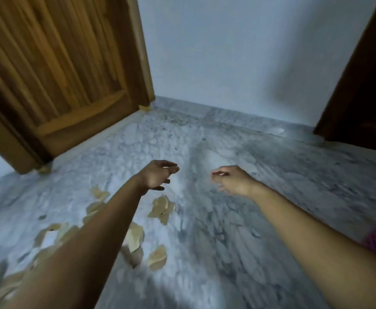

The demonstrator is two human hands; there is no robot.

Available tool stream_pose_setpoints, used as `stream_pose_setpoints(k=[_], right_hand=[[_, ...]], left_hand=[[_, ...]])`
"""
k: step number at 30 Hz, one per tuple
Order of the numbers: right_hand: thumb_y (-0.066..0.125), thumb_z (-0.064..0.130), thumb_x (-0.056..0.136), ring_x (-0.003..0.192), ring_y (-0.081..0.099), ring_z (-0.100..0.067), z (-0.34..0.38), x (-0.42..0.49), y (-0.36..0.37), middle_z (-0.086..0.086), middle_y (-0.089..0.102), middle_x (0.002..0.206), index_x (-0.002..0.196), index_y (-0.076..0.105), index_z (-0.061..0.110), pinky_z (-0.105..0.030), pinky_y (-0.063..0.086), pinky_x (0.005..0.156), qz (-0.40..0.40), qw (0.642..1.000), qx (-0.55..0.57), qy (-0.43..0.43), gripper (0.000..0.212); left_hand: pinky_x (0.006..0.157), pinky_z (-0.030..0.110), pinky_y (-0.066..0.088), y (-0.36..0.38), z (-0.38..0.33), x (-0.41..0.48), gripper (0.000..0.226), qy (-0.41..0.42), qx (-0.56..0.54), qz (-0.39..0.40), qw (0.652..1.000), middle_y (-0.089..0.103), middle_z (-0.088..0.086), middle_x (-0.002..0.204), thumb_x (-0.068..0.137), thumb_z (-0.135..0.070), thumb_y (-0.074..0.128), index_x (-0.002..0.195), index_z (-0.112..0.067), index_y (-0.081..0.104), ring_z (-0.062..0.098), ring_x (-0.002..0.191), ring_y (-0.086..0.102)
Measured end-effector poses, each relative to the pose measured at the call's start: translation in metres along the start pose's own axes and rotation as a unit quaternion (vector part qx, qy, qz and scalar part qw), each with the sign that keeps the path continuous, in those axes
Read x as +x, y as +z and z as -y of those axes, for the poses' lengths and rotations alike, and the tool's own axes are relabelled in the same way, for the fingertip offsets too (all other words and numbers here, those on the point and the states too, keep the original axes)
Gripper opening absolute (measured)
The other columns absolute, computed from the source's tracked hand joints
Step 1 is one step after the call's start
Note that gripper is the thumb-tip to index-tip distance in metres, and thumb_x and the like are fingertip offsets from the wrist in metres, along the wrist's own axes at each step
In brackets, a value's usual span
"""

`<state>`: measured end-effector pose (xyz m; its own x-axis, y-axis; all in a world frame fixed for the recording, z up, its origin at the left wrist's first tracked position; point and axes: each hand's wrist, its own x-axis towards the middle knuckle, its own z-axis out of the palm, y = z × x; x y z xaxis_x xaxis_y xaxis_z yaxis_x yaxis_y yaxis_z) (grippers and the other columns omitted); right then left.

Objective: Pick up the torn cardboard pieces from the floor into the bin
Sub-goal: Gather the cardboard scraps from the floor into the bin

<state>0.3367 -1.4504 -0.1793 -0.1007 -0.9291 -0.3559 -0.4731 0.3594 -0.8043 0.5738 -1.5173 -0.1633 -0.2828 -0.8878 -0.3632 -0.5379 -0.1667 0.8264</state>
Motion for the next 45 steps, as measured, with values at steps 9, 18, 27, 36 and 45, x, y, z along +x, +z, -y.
stream_pose_setpoints(k=[9, 18, 27, 36, 45], right_hand=[[0.066, 0.039, 0.095, 0.131, 0.052, -0.023, 0.051, 0.025, 0.173, -0.001, 0.050, 0.148, 0.143, 0.053, 0.021, -0.034, 0.044, 0.106, 0.163, 0.959, -0.225, -0.065, 0.053], [0.073, 0.024, 0.090, 0.124, 0.053, -0.026, -0.031, 0.078, 0.264, -0.006, 0.043, 0.150, 0.149, 0.041, 0.027, -0.037, 0.051, 0.094, 0.289, 0.876, -0.380, -0.070, 0.068], [0.075, 0.037, 0.079, 0.115, 0.048, -0.030, -0.126, 0.130, 0.324, -0.002, 0.046, 0.129, 0.133, 0.047, 0.029, -0.039, 0.046, 0.083, 0.270, 0.796, -0.482, -0.247, 0.062], [0.071, 0.023, 0.086, 0.112, 0.060, -0.029, -0.130, 0.164, 0.336, -0.005, 0.062, 0.119, 0.121, 0.062, 0.022, -0.038, 0.046, 0.084, 0.370, 0.737, -0.489, -0.285, 0.036], [0.052, 0.044, 0.097, 0.120, 0.051, -0.034, -0.111, 0.214, 0.284, -0.014, 0.053, 0.129, 0.123, 0.059, 0.010, -0.040, 0.046, 0.092, 0.338, 0.727, -0.504, -0.321, 0.043]], left_hand=[[0.067, 0.032, 0.051, -0.106, 0.143, -0.030, 0.029, -0.092, 0.044, -0.051, 0.993, 0.066, 0.007, 0.116, 0.092, -0.045, 0.062, 0.114, -0.028, 0.067, 0.023, 0.095, 0.068], [0.093, 0.032, 0.049, -0.070, 0.274, -0.006, 0.036, -0.135, 0.194, -0.023, 0.972, 0.066, 0.003, 0.115, 0.083, -0.038, 0.073, 0.114, -0.020, 0.068, 0.019, 0.110, 0.062], [0.101, 0.042, 0.045, 0.012, 0.345, 0.054, 0.104, -0.280, 0.213, -0.198, 0.915, 0.054, 0.015, 0.136, 0.069, -0.081, 0.057, 0.145, -0.014, 0.038, 0.034, 0.126, 0.052], [0.085, 0.037, 0.050, 0.022, 0.349, 0.091, 0.075, -0.324, 0.172, -0.239, 0.899, 0.067, 0.013, 0.116, 0.077, -0.057, 0.071, 0.131, -0.011, 0.047, 0.033, 0.110, 0.062], [0.057, 0.027, 0.040, -0.016, 0.312, 0.073, 0.029, -0.274, 0.081, -0.248, 0.925, 0.065, 0.006, 0.088, 0.087, -0.039, 0.066, 0.099, -0.013, 0.067, 0.025, 0.081, 0.059]])
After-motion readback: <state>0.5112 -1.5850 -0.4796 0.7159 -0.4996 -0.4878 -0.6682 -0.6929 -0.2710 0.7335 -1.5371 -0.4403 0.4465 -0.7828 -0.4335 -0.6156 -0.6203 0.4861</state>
